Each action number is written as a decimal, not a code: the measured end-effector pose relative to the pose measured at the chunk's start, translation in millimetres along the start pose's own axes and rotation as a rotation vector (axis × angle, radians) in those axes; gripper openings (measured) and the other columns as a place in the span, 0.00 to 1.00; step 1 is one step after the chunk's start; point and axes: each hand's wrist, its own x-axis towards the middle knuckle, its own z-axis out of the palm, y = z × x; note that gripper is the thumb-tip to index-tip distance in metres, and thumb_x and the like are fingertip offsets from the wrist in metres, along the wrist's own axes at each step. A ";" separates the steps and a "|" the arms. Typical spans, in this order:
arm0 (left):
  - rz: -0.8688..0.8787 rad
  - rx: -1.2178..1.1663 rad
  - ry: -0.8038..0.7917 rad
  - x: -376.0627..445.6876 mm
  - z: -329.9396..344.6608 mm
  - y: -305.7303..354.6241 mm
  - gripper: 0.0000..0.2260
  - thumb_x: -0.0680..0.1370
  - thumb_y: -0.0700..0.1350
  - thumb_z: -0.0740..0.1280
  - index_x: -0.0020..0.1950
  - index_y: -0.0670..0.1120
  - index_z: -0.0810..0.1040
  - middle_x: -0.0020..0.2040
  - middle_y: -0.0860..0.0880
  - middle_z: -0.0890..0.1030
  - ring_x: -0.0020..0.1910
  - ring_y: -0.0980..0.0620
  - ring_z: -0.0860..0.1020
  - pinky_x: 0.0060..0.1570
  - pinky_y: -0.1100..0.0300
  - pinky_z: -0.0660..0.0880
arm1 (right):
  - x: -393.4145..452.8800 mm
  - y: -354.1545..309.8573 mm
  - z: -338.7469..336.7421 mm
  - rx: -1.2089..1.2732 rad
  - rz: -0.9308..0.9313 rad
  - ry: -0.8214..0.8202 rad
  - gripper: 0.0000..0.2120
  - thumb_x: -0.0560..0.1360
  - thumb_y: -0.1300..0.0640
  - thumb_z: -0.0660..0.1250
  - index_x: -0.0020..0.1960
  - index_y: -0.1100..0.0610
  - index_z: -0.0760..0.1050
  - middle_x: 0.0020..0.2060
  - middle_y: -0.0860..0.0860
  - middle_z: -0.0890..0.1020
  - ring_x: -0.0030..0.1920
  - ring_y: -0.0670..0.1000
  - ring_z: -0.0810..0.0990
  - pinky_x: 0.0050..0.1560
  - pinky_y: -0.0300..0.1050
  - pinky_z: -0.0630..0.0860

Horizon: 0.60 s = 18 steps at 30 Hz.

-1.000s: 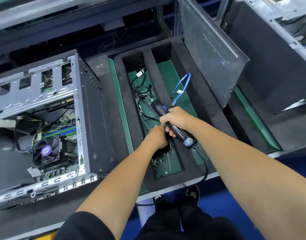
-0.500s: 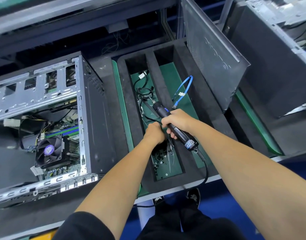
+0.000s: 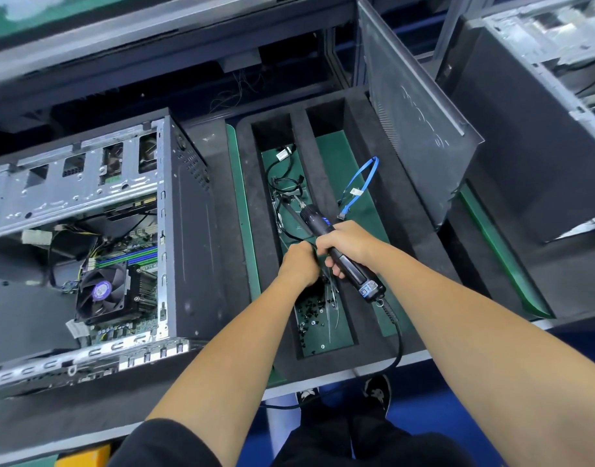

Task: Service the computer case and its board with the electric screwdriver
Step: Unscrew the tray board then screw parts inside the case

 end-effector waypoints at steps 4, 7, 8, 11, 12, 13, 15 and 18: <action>0.064 0.079 0.015 -3.2 6.1 -2.5 0.14 0.74 0.32 0.58 0.57 0.39 0.75 0.54 0.39 0.78 0.53 0.39 0.78 0.50 0.51 0.76 | 0.7 1.5 -2.1 0.005 -0.009 -0.011 0.06 0.67 0.65 0.67 0.39 0.60 0.70 0.25 0.58 0.76 0.21 0.55 0.72 0.24 0.41 0.72; 0.088 0.136 0.010 -4.3 6.0 -3.1 0.14 0.74 0.32 0.57 0.57 0.39 0.75 0.53 0.39 0.78 0.53 0.39 0.78 0.49 0.51 0.76 | 0.7 1.7 -2.7 0.009 -0.013 -0.020 0.06 0.67 0.64 0.68 0.39 0.60 0.70 0.25 0.58 0.76 0.21 0.55 0.72 0.24 0.41 0.72; 0.093 0.150 0.010 -4.1 6.0 -3.4 0.13 0.74 0.32 0.57 0.56 0.39 0.75 0.53 0.39 0.78 0.53 0.39 0.78 0.49 0.51 0.76 | 0.6 1.8 -3.0 0.009 -0.014 -0.021 0.06 0.66 0.64 0.68 0.39 0.60 0.71 0.25 0.58 0.77 0.21 0.55 0.73 0.24 0.41 0.72; 0.091 0.185 0.001 -2.9 6.7 -3.4 0.13 0.75 0.34 0.58 0.57 0.41 0.75 0.53 0.40 0.78 0.53 0.39 0.78 0.49 0.51 0.76 | 0.2 1.9 -3.9 0.016 -0.015 -0.028 0.06 0.66 0.64 0.68 0.39 0.60 0.71 0.26 0.58 0.77 0.22 0.55 0.73 0.24 0.42 0.72; 0.092 0.199 -0.009 -2.5 7.3 -3.7 0.13 0.75 0.34 0.58 0.57 0.42 0.75 0.53 0.41 0.78 0.53 0.40 0.78 0.50 0.52 0.76 | 0.1 1.6 -3.9 0.019 -0.013 -0.031 0.06 0.66 0.64 0.68 0.39 0.60 0.72 0.26 0.58 0.77 0.22 0.55 0.73 0.24 0.42 0.72; 0.097 0.214 -0.022 -2.1 8.3 -4.3 0.14 0.75 0.35 0.58 0.58 0.42 0.75 0.53 0.42 0.78 0.53 0.41 0.78 0.50 0.52 0.76 | -0.1 1.4 -3.6 0.019 -0.009 -0.030 0.06 0.66 0.64 0.68 0.39 0.60 0.72 0.26 0.58 0.77 0.22 0.55 0.73 0.25 0.42 0.72; 0.112 0.241 -0.049 -1.8 9.8 -5.3 0.15 0.74 0.34 0.58 0.59 0.43 0.74 0.52 0.42 0.78 0.53 0.41 0.78 0.49 0.53 0.76 | -0.6 1.1 -2.7 0.017 0.000 -0.019 0.06 0.66 0.64 0.68 0.40 0.60 0.72 0.26 0.57 0.77 0.22 0.55 0.73 0.25 0.41 0.72; 0.146 0.302 -0.043 -3.8 10.7 -6.3 0.16 0.75 0.34 0.58 0.61 0.43 0.73 0.52 0.42 0.78 0.52 0.42 0.78 0.46 0.54 0.74 | -1.1 -0.2 -1.7 0.010 0.010 -0.008 0.05 0.66 0.64 0.68 0.39 0.60 0.72 0.26 0.57 0.77 0.22 0.55 0.73 0.25 0.41 0.72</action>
